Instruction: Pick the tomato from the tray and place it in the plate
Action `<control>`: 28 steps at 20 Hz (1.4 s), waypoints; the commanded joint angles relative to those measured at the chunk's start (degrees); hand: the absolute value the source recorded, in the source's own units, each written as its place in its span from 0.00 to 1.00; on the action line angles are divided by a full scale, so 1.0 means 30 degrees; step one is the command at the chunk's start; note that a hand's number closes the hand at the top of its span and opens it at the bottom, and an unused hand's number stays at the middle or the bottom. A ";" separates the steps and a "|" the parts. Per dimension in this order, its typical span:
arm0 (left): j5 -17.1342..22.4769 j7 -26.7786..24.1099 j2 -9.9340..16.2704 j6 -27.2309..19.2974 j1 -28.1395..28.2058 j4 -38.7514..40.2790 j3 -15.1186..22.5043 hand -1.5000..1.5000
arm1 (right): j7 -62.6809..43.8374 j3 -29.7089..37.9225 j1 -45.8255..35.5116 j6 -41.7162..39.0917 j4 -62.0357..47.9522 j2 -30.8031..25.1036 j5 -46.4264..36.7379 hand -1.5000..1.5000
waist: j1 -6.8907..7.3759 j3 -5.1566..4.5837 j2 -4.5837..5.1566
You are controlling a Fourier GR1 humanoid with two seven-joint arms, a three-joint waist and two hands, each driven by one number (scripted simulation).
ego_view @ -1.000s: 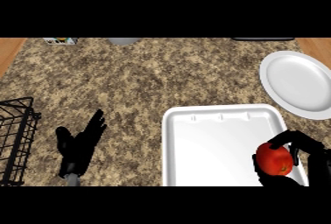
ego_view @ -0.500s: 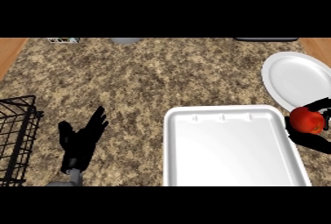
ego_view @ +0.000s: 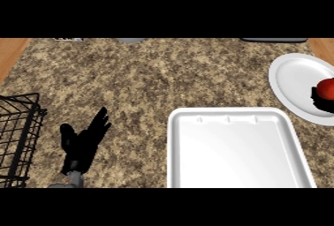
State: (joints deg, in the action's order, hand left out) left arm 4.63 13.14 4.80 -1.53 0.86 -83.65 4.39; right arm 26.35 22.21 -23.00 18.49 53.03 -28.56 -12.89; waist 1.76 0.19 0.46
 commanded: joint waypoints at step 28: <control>-0.0001 -0.0075 -0.0016 0.0520 -0.0796 0.0769 -0.0025 0.50 | 0.5041 0.3482 -0.6565 -0.6705 -1.4286 -0.4227 0.1350 0.00 | 0.0608 0.0121 0.0515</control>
State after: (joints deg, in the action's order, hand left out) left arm 4.43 12.93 4.30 -0.55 -1.62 -82.55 4.65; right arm 40.01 28.97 -42.98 2.37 11.86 -39.25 -12.39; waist 4.14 0.64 1.90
